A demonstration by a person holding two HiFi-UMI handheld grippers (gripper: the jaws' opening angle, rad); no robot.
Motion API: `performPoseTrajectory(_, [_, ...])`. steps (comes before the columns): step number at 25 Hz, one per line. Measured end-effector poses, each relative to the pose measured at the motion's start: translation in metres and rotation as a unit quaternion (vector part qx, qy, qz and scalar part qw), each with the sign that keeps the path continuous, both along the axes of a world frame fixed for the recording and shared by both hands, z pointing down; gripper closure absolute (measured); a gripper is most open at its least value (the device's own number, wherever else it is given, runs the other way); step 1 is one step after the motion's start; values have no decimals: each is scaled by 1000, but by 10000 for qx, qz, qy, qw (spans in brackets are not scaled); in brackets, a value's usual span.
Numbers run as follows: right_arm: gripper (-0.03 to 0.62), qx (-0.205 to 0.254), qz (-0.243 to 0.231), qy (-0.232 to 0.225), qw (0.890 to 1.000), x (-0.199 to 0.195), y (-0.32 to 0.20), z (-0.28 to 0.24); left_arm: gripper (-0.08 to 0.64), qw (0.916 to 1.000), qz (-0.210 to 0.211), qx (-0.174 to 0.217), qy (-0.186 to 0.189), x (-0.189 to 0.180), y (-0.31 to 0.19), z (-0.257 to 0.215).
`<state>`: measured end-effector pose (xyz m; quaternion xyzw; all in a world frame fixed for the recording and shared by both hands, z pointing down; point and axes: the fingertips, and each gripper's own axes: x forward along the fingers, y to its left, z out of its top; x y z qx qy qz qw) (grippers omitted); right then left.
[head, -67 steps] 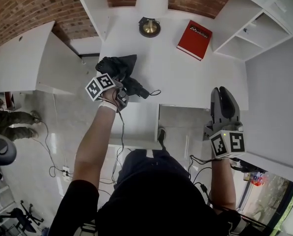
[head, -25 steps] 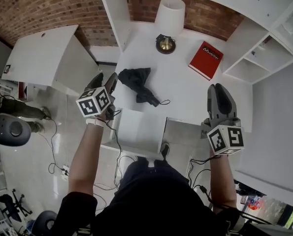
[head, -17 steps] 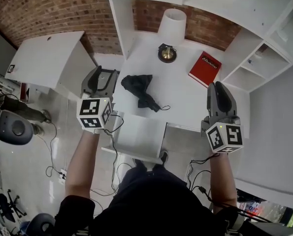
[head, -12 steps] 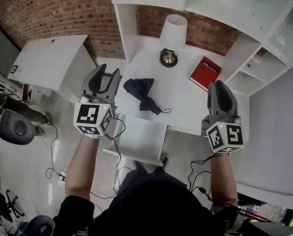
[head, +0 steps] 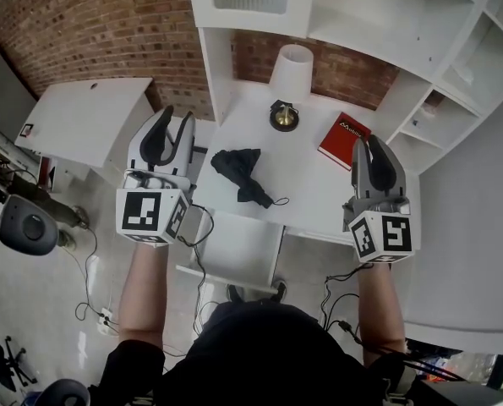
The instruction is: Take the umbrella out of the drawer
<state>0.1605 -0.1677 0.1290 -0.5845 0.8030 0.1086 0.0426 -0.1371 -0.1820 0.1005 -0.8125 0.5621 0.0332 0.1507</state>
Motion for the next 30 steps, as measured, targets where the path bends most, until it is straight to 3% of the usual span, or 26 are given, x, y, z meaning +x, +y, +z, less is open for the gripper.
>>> performPoseTrajectory(30, [531, 31, -12, 147, 9999, -5, -12, -3, 442, 9999, 36, -55, 110, 1, -17, -1])
